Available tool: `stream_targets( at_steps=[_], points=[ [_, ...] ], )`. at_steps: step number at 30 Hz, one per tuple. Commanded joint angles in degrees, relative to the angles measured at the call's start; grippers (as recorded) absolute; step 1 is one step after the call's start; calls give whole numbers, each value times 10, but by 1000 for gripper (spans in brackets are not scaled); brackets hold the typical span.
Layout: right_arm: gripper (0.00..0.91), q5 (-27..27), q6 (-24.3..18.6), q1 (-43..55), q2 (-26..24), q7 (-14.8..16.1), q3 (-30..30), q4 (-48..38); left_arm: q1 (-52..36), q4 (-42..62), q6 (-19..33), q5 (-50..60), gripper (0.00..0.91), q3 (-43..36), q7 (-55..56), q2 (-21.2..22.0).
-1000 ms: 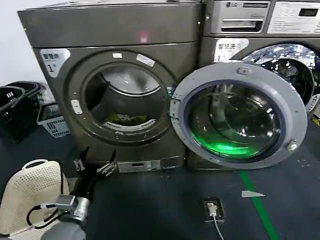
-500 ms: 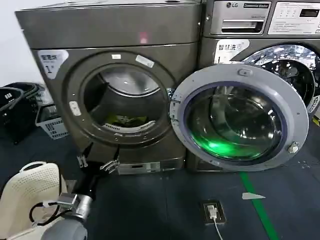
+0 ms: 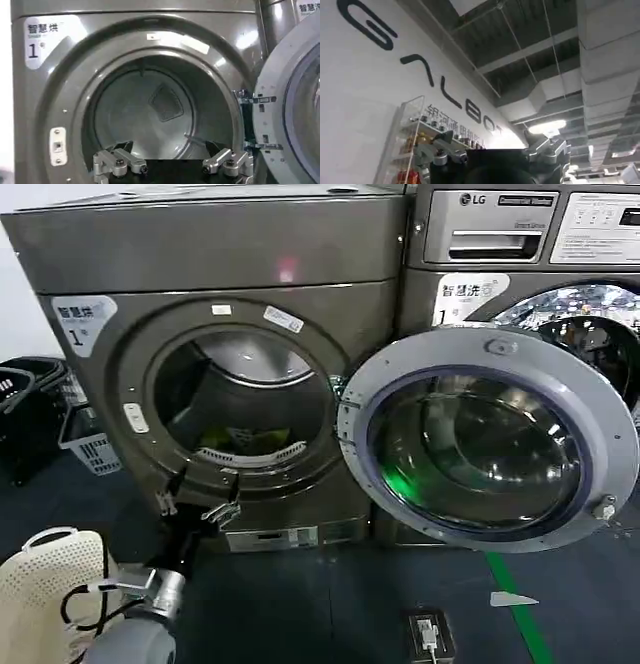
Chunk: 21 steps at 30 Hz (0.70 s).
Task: Grasp the clothes from the dryer.
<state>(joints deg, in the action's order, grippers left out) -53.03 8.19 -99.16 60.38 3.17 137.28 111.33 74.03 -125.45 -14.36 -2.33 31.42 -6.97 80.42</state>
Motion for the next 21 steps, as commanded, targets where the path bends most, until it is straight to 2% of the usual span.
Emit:
stream_targets(
  at_steps=[1, 21],
  points=[
    [907, 0, -3, 0, 0, 1, 0, 1, -1, 0, 1, 0, 907, -1, -1, 0],
    [907, 4, -4, 2, 8, 10, -11, 8, 5, -5, 2, 3, 907, -1, -3, -1]
  ],
)
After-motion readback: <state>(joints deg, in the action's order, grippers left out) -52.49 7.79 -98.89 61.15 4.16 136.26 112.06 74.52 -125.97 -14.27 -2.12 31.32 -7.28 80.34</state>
